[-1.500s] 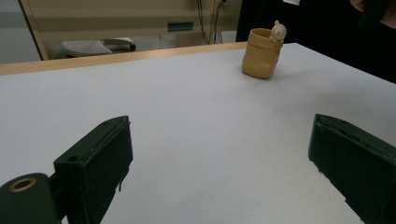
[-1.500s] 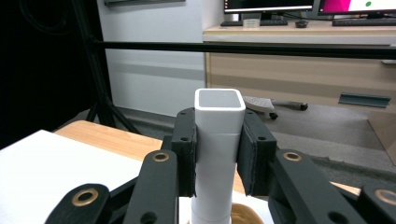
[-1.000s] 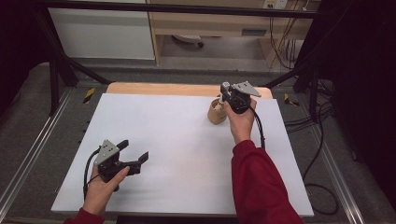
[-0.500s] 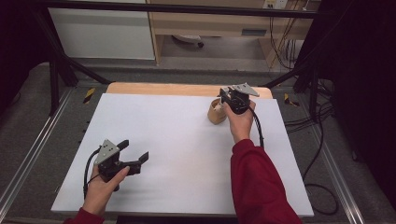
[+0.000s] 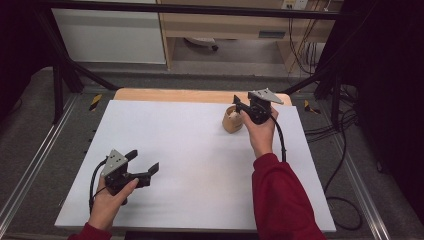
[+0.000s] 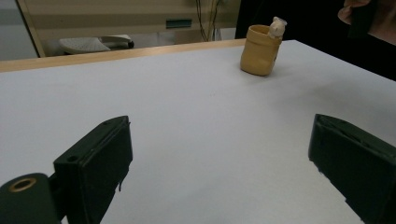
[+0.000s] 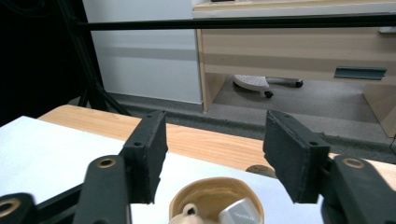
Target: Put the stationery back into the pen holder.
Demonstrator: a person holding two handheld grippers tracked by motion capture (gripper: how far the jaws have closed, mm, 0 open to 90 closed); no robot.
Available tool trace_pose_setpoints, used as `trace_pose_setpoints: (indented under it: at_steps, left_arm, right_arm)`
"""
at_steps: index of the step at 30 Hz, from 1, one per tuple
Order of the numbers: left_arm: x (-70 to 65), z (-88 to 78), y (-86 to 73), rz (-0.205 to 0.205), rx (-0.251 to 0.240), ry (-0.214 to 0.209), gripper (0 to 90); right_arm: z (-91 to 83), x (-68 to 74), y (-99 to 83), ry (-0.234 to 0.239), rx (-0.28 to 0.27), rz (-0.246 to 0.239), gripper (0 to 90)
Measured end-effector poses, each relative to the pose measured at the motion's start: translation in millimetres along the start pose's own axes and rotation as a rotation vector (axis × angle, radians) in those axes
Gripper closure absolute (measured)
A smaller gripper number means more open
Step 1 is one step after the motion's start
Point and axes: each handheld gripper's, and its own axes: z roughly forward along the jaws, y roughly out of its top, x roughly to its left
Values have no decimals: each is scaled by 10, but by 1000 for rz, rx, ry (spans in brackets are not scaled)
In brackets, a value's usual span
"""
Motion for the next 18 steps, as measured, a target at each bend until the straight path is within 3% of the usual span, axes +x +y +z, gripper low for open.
trace_pose_setpoints:
  at_steps: [9, 18]
  left_arm:
    - [83, -38, 10, -12, -4, 27, 46]
    - [177, -82, 8, -23, -4, 45, 46]
  right_arm:
    - [-199, 13, -51, -1, 37, 2, 157]
    - [-531, 24, -145, 29, 60, -8, 53]
